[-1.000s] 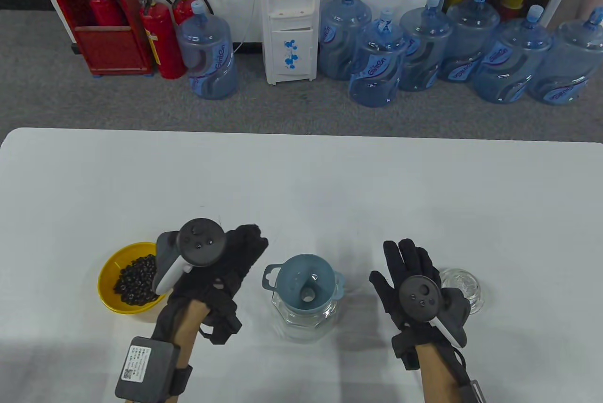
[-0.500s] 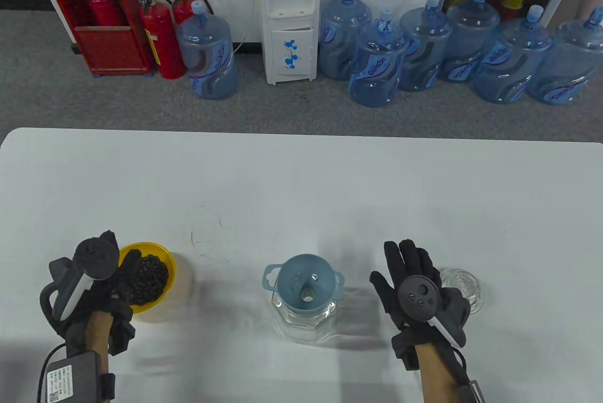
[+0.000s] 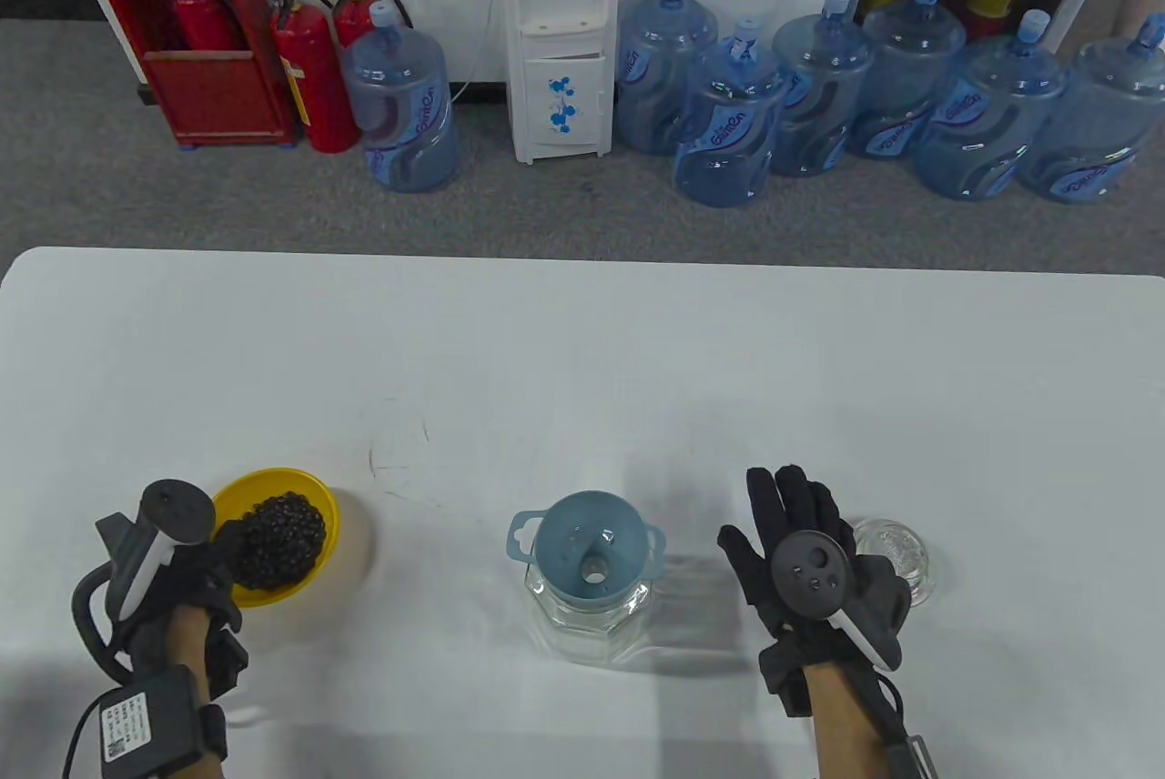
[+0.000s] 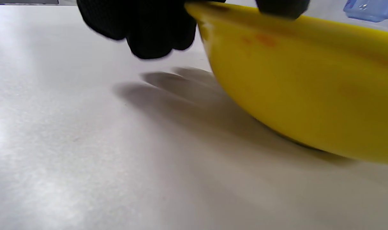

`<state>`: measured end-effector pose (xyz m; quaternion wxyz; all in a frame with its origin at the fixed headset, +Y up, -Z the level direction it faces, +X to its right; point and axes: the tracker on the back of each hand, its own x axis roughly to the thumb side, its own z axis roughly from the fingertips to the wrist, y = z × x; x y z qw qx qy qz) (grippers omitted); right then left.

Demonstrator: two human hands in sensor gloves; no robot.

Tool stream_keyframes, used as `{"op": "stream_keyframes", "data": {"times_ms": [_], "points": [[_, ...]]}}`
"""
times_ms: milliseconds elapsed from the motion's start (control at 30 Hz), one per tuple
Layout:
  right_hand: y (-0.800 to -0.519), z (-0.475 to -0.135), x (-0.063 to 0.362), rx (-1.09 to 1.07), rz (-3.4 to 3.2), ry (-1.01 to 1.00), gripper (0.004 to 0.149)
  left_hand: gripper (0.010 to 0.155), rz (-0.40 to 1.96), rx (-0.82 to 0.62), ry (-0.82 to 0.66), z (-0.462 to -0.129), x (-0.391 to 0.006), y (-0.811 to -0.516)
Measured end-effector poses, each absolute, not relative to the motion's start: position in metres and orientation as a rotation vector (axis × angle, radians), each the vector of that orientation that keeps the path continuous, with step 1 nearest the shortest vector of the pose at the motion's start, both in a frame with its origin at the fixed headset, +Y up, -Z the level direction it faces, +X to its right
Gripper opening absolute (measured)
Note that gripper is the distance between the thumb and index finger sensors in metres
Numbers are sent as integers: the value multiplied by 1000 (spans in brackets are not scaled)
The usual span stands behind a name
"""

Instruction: Transfer coffee beans through funnel into glass jar

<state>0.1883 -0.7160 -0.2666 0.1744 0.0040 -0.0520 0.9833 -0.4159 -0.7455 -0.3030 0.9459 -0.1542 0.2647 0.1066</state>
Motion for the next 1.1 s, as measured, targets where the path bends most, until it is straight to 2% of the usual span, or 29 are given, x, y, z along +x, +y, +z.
{"op": "stream_keyframes", "data": {"times_ms": [133, 233, 333, 533, 767, 1100], "points": [[-716, -267, 189, 10, 2788, -146, 72, 60, 203, -319, 573, -304, -419, -747], [-716, -267, 189, 9, 2789, -147, 72, 61, 214, -381, 574, -305, -420, -748], [-716, -267, 189, 9, 2786, -146, 72, 53, 206, -369, 580, -305, -420, -746], [-716, -267, 189, 11, 2785, -139, 72, 47, 377, -402, 561, -302, -420, -743], [-717, -267, 189, 16, 2775, -144, 72, 46, 375, -318, 504, -304, -397, -722], [-717, -268, 190, 16, 2767, -143, 72, 47, 593, -237, 347, -311, -343, -679]]}}
